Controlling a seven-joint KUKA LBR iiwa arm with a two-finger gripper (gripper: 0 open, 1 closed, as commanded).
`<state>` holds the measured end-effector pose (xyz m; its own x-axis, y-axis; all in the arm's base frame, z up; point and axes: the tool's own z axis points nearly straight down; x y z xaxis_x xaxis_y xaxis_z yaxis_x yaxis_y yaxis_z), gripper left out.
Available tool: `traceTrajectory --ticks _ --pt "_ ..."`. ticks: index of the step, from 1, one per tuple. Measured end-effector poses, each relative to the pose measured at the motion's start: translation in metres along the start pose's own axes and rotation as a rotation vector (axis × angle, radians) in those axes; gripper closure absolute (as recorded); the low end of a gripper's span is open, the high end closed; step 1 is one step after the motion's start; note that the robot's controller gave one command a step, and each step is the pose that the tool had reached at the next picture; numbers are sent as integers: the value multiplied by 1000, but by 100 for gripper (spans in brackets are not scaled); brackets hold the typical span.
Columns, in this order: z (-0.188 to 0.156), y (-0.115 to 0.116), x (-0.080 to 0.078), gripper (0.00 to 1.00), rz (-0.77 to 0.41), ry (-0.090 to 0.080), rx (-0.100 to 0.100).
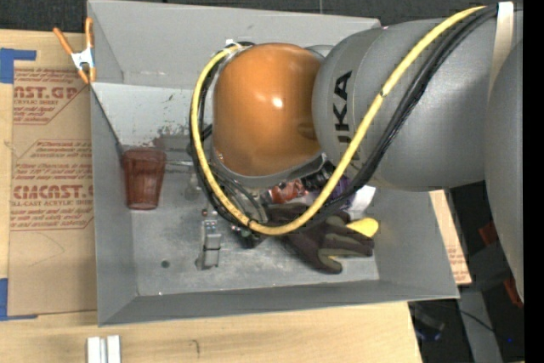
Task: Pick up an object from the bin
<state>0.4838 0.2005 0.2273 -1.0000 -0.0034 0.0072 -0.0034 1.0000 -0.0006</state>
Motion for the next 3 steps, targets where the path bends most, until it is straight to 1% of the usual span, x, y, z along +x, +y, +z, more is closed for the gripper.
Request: traceTrajectory --ticks 1,2,3 --pt "-5 -1 -2 0 2 -8 -2" --pt "-63 -49 -12 0 13 -4 0" --pt "-39 -67 -31 0 -13 -21 -3"
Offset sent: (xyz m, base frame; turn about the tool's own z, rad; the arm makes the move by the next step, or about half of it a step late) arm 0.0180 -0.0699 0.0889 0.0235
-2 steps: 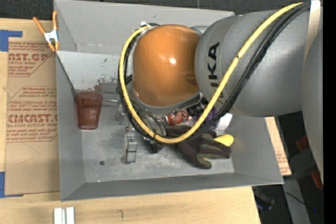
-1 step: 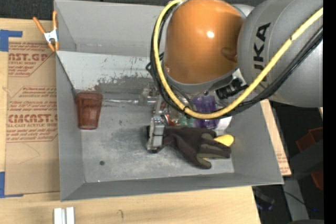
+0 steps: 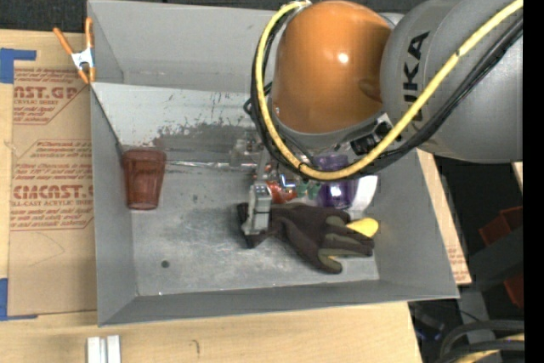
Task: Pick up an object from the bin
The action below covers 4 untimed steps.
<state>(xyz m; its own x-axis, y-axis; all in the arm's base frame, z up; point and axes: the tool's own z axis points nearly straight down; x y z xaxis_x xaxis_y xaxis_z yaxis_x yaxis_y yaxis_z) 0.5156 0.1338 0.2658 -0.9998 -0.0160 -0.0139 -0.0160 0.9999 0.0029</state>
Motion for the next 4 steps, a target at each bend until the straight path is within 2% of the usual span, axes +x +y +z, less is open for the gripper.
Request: traceTrajectory --ticks 1,2,3,4 --pt "58 -25 -3 0 -52 10 1" --pt "84 -35 11 0 40 17 3" --pt "95 -56 19 0 43 13 2" --pt "156 -115 23 100 -14 15 1"
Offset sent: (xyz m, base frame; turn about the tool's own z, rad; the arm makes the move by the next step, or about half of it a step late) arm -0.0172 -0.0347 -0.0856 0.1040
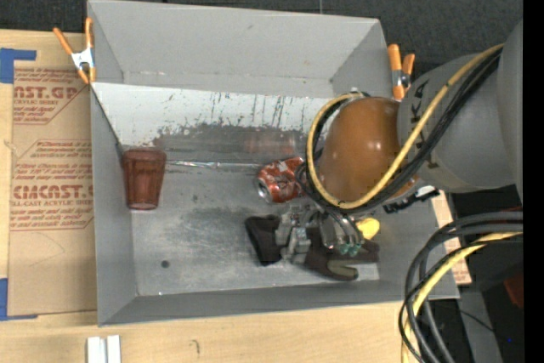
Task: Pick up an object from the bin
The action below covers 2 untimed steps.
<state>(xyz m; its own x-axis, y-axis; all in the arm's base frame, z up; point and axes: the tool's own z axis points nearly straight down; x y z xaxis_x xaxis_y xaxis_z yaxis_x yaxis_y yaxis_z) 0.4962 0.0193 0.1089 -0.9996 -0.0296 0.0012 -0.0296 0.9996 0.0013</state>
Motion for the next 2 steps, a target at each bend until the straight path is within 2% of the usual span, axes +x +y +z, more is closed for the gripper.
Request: traceTrajectory --ticks 1,2 --pt "0 0 0 100 0 0 0" --pt "-76 10 -11 100 -8 -1 1"
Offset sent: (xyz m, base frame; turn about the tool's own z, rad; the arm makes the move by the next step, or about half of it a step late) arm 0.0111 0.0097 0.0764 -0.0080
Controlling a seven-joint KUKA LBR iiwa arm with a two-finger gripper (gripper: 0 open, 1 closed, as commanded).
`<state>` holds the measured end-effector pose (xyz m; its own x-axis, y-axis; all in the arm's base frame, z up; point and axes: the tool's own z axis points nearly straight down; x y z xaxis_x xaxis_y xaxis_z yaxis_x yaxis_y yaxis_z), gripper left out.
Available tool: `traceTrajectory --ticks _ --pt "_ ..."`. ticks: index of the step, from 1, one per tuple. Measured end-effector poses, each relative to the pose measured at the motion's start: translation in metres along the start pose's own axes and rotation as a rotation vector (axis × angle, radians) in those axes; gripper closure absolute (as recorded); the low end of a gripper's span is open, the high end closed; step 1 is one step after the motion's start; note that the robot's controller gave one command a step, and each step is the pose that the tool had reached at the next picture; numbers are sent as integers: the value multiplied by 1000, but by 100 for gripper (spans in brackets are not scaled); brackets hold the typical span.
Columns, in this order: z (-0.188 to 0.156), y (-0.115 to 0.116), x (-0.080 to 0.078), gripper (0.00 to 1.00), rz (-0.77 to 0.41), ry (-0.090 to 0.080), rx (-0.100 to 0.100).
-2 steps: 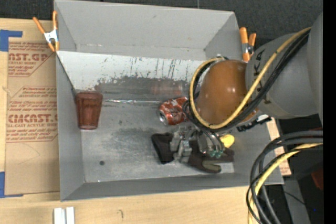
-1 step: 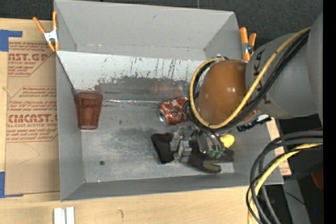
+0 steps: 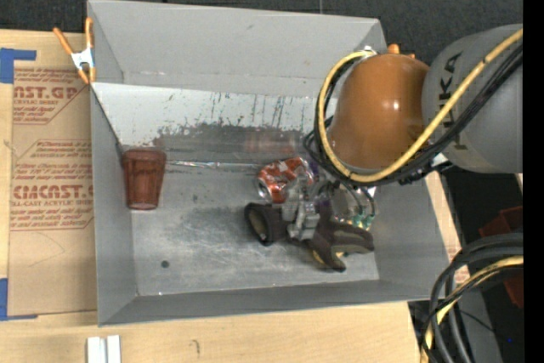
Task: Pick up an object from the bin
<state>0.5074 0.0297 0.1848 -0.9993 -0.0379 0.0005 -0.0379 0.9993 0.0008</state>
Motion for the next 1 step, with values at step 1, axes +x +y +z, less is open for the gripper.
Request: traceTrajectory --ticks 1 --pt "0 0 0 100 0 0 0"
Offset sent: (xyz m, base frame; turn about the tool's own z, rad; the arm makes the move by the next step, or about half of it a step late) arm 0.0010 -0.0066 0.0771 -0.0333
